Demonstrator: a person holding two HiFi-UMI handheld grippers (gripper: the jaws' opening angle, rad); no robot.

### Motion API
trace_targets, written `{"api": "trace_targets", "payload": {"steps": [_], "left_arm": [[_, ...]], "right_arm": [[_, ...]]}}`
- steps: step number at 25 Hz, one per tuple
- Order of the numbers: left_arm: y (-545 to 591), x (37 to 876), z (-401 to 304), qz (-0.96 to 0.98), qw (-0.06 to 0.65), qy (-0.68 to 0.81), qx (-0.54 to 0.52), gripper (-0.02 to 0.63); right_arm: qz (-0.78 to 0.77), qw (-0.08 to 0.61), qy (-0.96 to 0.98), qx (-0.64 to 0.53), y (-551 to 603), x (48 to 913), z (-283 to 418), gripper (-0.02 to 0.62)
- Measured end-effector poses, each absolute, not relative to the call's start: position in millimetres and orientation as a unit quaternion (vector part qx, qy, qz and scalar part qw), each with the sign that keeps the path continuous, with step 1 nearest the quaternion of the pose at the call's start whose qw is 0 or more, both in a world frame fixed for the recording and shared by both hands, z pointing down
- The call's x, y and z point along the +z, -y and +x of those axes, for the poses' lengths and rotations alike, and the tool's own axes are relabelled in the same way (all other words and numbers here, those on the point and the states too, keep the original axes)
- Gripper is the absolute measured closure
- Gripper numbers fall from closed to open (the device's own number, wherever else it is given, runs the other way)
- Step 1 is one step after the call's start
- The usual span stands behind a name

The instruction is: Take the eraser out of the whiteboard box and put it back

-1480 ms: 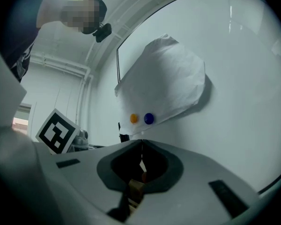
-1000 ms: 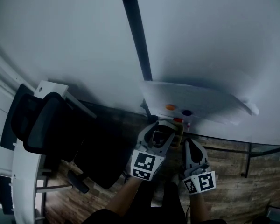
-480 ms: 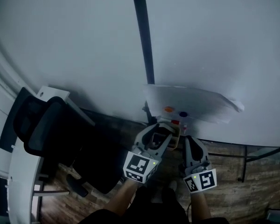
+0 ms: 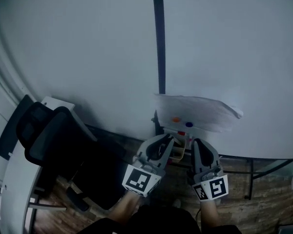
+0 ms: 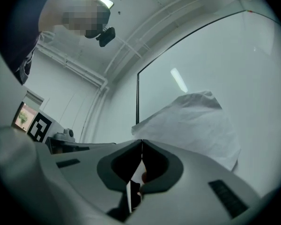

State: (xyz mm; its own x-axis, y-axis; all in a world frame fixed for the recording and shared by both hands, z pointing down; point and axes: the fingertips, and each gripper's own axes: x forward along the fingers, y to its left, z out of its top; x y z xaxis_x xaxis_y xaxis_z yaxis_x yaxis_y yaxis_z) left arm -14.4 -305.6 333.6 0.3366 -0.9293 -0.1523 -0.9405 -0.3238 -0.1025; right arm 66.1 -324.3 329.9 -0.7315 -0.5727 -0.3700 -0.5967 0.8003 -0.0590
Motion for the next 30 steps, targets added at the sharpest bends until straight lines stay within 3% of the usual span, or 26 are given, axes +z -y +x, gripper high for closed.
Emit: {"api": "trace_targets", "payload": {"steps": [10,30], "left_arm": [[286,296,-19,-0.803,0.130,-0.577,0.071,0.600],[289,302,-31,-0.791,0.120,-0.594,0.078,0.600]], "right_arm": [[-0.301,0.207,-0.928,0.075,310,296,63,0.592],[-0.301,0.198,-0.929,0.082,313,298,64,0.592]]}}
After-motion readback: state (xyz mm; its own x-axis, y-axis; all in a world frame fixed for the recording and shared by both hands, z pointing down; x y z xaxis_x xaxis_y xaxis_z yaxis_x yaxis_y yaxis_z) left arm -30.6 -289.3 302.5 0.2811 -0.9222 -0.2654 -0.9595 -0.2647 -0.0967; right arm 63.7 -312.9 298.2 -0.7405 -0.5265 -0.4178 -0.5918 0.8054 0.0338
